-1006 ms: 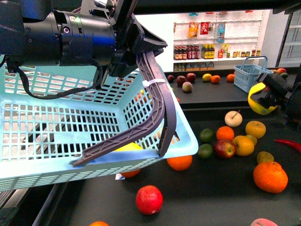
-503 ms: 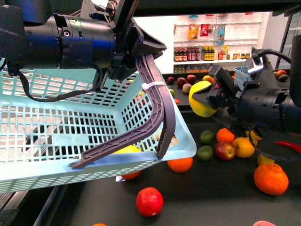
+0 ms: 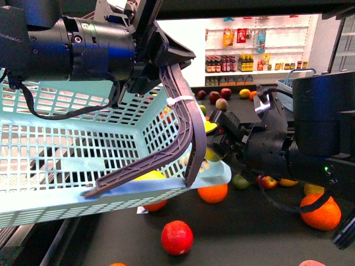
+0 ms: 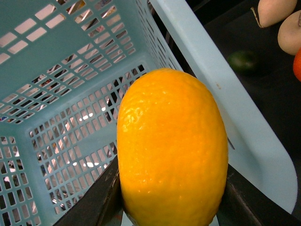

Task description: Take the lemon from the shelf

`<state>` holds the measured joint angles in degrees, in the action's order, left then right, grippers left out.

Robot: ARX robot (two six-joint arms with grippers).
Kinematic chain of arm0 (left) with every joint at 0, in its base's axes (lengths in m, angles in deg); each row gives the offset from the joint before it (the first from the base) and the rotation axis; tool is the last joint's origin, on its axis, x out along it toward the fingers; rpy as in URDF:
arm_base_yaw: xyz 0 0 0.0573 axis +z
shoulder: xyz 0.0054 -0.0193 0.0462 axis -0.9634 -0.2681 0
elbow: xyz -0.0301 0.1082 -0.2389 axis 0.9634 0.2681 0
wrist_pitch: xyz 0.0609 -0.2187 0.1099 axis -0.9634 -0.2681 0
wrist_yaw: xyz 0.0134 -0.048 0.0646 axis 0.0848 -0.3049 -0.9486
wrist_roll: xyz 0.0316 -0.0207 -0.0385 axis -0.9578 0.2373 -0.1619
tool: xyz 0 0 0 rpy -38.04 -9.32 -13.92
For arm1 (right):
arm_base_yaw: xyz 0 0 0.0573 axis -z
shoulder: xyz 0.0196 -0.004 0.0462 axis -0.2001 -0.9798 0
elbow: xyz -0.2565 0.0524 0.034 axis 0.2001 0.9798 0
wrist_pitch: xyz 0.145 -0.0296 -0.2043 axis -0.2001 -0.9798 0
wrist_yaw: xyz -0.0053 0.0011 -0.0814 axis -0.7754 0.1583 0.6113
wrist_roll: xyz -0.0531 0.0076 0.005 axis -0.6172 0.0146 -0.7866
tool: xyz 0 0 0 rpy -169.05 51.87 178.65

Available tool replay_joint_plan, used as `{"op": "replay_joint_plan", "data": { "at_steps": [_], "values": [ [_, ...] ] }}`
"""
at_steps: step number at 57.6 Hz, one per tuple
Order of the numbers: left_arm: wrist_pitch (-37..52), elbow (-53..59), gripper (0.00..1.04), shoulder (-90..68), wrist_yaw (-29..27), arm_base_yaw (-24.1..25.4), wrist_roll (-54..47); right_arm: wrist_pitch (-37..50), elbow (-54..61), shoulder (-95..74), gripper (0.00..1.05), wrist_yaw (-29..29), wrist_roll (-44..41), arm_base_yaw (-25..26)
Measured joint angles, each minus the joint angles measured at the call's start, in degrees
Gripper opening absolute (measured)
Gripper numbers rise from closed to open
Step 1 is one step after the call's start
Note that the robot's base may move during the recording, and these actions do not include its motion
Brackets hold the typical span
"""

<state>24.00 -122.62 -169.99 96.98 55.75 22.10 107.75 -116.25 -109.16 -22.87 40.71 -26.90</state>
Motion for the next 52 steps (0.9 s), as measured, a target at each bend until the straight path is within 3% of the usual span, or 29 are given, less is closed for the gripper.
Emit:
{"op": "replay_joint_plan", "data": {
  "at_steps": [12,33,43,52],
  "values": [
    [0.0,0.0,0.09,0.0,0.1,0.0,0.0,0.2,-0.3,-0.9,0.44,0.3,-1.5,-0.7],
    [0.0,0.0,0.09,0.0,0.1,0.0,0.1,1.5,-0.3,-0.3,0.98,2.8,-5.9,-0.9],
    [0.0,0.0,0.09,0.0,0.0,0.0,0.0,-1.2,3.8,7.5,0.97,9.9,-14.8,3.3],
    [0.0,0.0,0.09,0.0,0.1,0.0,0.1,-4.9,12.1,22.1,0.97,9.0,-24.2,8.7]
  ]
}}
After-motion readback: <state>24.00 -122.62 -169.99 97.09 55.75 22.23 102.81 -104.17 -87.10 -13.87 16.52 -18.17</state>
